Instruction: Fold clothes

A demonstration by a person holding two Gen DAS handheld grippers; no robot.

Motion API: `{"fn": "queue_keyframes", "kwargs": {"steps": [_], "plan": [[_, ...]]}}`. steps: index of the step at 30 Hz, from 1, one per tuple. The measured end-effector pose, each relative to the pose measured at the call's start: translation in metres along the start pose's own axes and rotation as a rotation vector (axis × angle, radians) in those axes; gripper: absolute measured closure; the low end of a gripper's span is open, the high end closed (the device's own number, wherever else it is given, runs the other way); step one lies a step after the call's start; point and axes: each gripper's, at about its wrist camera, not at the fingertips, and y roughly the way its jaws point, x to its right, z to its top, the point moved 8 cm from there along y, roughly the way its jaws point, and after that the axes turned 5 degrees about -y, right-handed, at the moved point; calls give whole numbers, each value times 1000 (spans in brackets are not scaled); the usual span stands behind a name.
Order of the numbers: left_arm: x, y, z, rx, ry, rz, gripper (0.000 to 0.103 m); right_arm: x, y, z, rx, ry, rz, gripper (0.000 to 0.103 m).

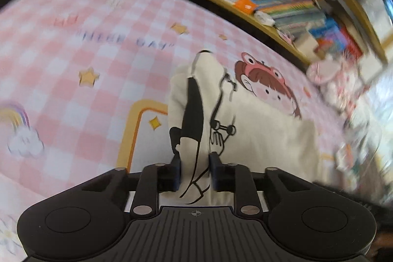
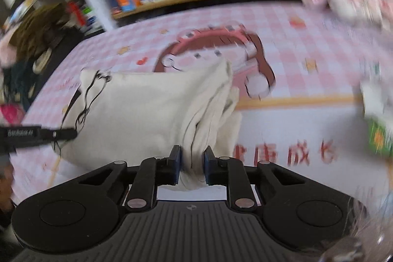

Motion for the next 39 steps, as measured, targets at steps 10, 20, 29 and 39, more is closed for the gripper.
{"fn": "queue_keyframes", "kwargs": {"steps": [10,20,29,39], "plan": [[-20,27,22,-32,-176,-85,54,38,22,9,-78,328,61,50],[15,21,18,64,46,-16,84,-12,19,23,-2,-89,-41,88],[17,22,16,29,70,-1,79,-9,17,22,18,-91,-68,85],[3,31,12,-29,-35,-50,67,25,27,11,-79,215,4,62]]}}
